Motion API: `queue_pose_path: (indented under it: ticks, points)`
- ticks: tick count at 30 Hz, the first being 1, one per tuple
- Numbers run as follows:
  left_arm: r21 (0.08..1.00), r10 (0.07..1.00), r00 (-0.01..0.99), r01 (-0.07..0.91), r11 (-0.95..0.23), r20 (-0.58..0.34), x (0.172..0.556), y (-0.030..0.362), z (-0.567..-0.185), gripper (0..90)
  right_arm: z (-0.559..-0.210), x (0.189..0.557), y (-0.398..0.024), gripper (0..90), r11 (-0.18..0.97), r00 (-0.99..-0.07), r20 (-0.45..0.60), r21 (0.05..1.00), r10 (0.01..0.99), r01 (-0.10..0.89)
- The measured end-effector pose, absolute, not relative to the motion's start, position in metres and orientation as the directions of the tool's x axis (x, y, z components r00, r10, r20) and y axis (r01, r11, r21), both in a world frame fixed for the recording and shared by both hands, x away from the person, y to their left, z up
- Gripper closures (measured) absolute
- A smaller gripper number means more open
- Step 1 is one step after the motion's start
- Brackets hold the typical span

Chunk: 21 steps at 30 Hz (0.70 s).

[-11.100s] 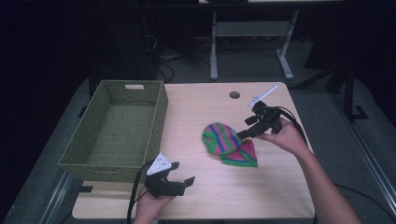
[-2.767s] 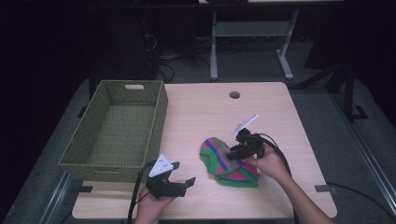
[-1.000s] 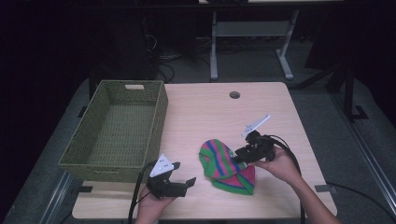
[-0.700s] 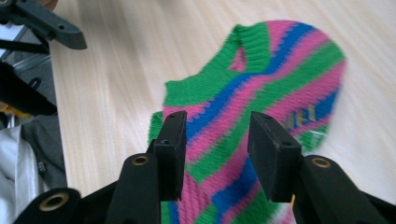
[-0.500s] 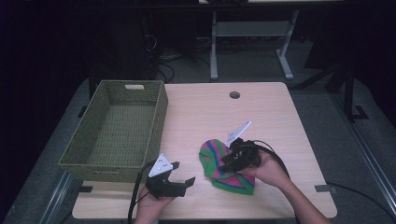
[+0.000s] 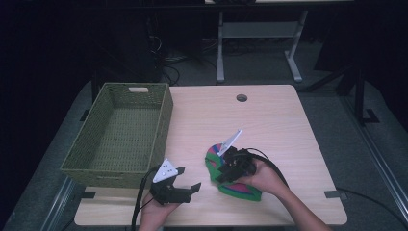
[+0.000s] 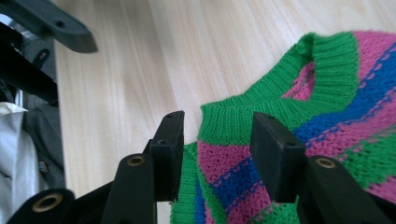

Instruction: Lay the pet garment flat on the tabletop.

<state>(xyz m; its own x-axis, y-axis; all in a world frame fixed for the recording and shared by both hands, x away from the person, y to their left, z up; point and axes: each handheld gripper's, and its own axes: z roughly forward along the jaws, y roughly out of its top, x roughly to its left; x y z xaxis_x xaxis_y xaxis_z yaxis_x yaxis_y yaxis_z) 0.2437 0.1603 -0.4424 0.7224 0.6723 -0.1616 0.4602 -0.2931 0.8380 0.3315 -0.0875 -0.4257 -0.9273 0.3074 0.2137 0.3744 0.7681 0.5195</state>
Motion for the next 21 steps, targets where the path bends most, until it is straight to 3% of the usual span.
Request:
queue_pose_path:
  ticks: [11, 21]
  points:
    - [0.838, 0.67, 0.725, 0.458, -0.297, -0.158, 0.244, 0.16, -0.442, 16.8, -0.443, 0.327, -0.079, 56.4, 0.811, -0.941, 0.109, 0.481, 0.321, 0.332]
    - [0.837, 0.669, 0.725, 0.461, -0.295, -0.163, 0.243, 0.16, -0.443, 16.8, -0.444, 0.323, -0.078, 71.6, 0.812, -0.939, 0.057, 0.486, 0.338, 0.322]
